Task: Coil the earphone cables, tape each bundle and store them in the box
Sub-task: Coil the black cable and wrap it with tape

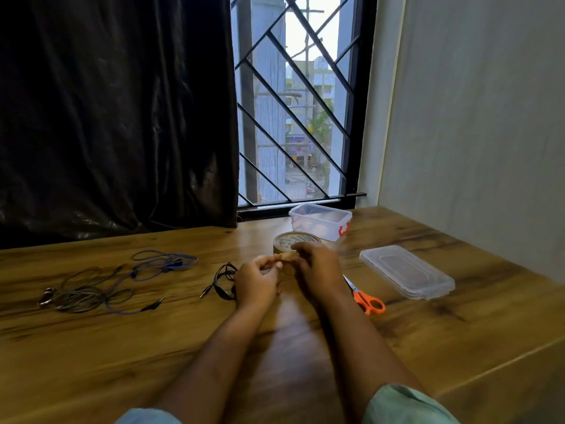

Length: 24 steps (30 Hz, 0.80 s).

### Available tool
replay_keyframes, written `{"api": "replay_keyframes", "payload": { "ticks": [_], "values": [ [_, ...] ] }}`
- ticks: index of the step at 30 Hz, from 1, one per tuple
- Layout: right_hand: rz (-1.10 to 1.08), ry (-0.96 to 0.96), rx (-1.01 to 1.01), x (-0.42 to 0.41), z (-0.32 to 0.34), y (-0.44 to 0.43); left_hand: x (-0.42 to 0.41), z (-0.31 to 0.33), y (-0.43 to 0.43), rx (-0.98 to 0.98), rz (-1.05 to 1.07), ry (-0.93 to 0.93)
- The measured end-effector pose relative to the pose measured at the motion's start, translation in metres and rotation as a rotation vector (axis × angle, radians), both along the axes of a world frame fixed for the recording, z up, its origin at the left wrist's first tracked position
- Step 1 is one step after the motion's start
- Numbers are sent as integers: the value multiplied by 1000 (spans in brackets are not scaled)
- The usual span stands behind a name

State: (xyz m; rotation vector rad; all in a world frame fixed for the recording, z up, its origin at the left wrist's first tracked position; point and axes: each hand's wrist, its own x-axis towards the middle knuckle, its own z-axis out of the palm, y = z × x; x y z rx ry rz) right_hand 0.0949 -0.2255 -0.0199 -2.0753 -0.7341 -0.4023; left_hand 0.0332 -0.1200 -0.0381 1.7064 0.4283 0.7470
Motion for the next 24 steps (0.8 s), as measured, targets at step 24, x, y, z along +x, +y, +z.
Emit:
{"api": "replay_keyframes", "payload": {
  "ticks": [24],
  "values": [
    [-566,177,-677,-45,21,-62,4,5,0,-93,-3,1]
  ]
}}
